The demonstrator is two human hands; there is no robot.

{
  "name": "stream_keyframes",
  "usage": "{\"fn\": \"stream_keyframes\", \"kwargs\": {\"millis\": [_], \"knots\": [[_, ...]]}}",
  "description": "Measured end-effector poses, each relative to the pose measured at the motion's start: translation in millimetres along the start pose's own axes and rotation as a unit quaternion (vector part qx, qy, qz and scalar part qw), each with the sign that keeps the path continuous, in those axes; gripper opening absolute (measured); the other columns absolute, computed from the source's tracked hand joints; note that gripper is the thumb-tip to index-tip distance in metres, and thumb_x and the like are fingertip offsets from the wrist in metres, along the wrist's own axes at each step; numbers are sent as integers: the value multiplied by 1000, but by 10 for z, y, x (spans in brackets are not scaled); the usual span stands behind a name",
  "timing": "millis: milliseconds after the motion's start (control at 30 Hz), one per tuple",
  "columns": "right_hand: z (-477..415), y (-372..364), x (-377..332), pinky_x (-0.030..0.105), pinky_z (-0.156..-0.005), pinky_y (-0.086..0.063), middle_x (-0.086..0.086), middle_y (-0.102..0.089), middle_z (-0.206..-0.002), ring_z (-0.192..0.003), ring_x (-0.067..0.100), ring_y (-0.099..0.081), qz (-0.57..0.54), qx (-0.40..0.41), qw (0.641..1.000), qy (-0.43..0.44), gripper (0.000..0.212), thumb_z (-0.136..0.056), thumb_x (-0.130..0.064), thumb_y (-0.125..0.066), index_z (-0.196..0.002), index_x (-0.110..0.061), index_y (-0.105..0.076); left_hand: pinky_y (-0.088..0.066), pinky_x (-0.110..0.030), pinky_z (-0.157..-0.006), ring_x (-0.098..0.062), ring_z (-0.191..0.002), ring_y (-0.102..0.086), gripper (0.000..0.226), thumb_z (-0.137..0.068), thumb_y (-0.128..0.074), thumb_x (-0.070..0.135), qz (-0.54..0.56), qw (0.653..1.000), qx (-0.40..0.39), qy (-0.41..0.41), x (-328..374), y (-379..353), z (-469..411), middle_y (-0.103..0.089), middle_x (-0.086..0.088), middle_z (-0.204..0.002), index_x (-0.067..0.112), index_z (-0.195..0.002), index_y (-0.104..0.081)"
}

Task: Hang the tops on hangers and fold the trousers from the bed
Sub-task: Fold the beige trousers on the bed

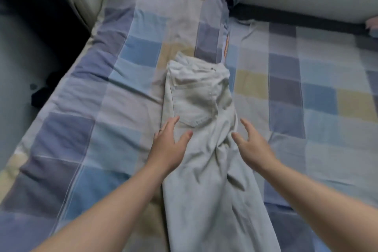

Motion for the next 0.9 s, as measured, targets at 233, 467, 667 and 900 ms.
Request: {"fn": "stream_keyframes", "kwargs": {"millis": [233, 467, 667, 900], "knots": [[1309, -123, 865, 36, -117, -29, -4, -35, -160, -146, 20, -34, -19, -84, 995, -49, 61, -102, -39, -51, -157, -28, -27, -33, -27, -113, -13, -142, -38, 61, -95, -66, 39, 75, 988, -40, 128, -543, -517, 1589, -42, 5, -155, 28, -150, -42], [2492, -129, 1668, 36, -108, -40, 2, -49, -150, -135, 20, -48, -96, -87, 984, -122, 53, -102, -36, -53, -152, -26, -37, -41, -33, -110, -18, -136, -48, 64, -92, -73, 31, 123, 951, -42, 279, -992, -917, 3357, -49, -4, -151, 20, -148, -45], [3250, -403, 2483, 33, -88, -43, 1, -57, -138, -114, 15, -54, -102, -110, 974, -169, 48, -102, -37, -51, -148, -28, -41, -41, -38, -110, -24, -137, -46, 72, -89, -75, 34, 112, 928, -47, 351, -1464, -1384, 4367, -44, -6, -154, 18, -150, -40], [3250, -1112, 3047, 42, -106, -46, -2, -51, -146, -128, 17, -53, -66, -178, 973, -135, 61, -98, -34, -61, -152, -25, -35, -49, -26, -86, -17, -117, -60, 54, -86, -78, 35, 109, 946, -27, 305, -1916, -1829, 4195, -60, 15, -120, 26, -130, -49]]}}
Point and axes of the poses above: each hand's wrist, its own z-axis away from the middle knuckle, its own y-axis out of the back of the hand, x = y × z, the point moved 1 cm from there along -z, towards the middle knuckle
